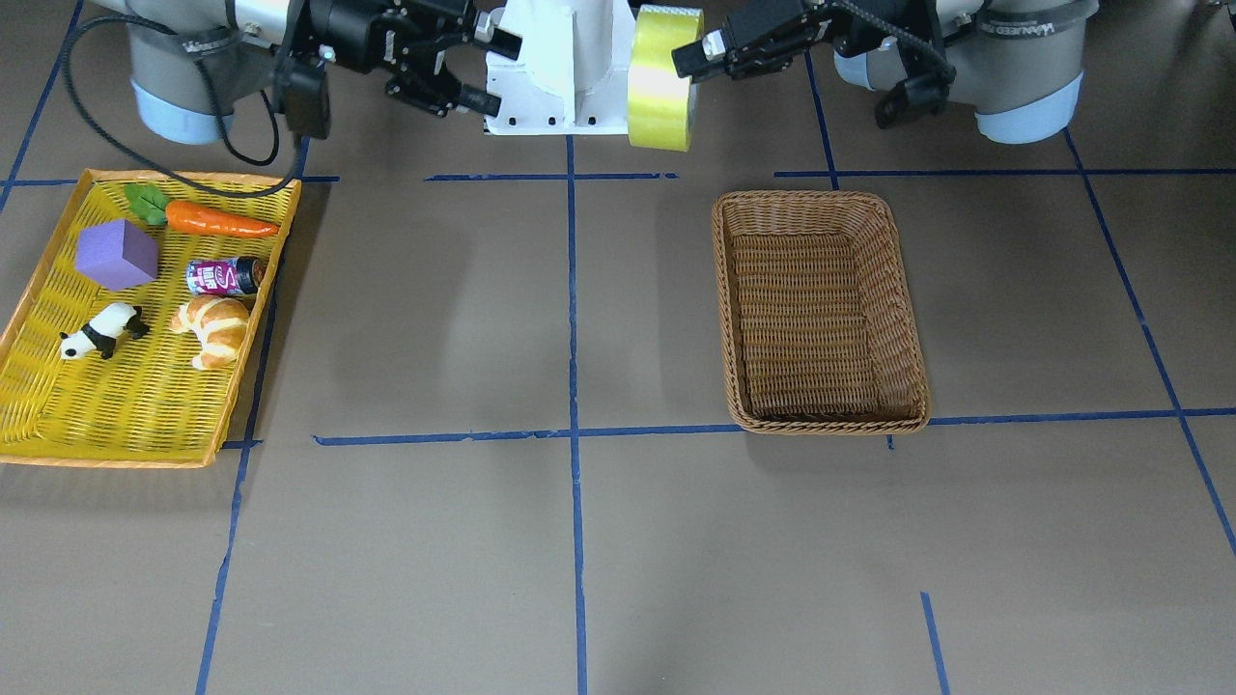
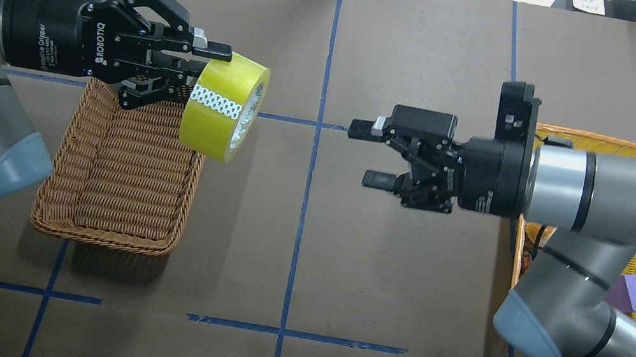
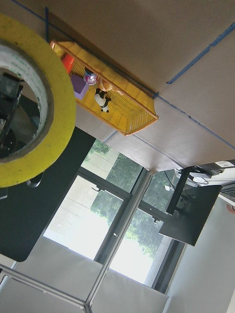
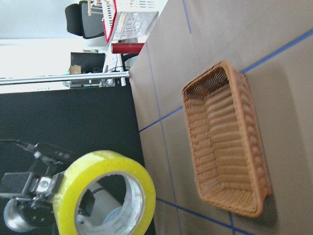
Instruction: Move tape to another basket
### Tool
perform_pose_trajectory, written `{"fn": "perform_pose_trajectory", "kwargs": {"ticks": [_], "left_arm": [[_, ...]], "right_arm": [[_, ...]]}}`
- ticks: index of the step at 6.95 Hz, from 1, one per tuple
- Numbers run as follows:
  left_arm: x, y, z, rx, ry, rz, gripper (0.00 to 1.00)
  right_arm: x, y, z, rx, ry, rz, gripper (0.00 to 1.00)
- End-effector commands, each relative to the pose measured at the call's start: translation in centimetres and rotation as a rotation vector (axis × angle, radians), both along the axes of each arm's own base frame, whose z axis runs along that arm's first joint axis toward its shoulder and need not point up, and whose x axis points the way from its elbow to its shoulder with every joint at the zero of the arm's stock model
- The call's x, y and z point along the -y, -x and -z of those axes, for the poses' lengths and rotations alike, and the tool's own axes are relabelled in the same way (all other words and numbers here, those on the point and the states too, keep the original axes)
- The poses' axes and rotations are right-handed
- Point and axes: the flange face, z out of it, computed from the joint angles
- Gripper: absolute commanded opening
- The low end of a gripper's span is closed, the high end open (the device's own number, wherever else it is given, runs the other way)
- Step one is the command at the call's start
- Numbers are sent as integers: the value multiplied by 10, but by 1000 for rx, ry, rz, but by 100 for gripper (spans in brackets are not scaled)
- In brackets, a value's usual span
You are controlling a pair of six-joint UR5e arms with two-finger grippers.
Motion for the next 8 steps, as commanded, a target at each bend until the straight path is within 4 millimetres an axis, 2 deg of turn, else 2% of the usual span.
{"fn": "perform_pose_trajectory", "kwargs": {"ticks": [1, 3, 5, 6, 7, 8], "left_arm": [[20, 0, -8, 230, -154, 30, 0], [36, 3, -17, 374, -264, 89, 0], [41, 0, -62, 513, -384, 127, 0], [48, -9, -69, 601, -406, 171, 0], [49, -27, -79, 693, -436, 195, 0], [48, -46, -87, 778, -474, 206, 0]], "right_arm": [[52, -29, -17, -276, -91, -67, 100], [96, -60, -38, -509, -160, -157, 100], [127, -74, -74, -795, -232, -133, 100], [139, -86, -90, -924, -284, -90, 100], [148, -103, -105, -1041, -314, -31, 100], [161, -129, -124, -1148, -341, 39, 100]]}}
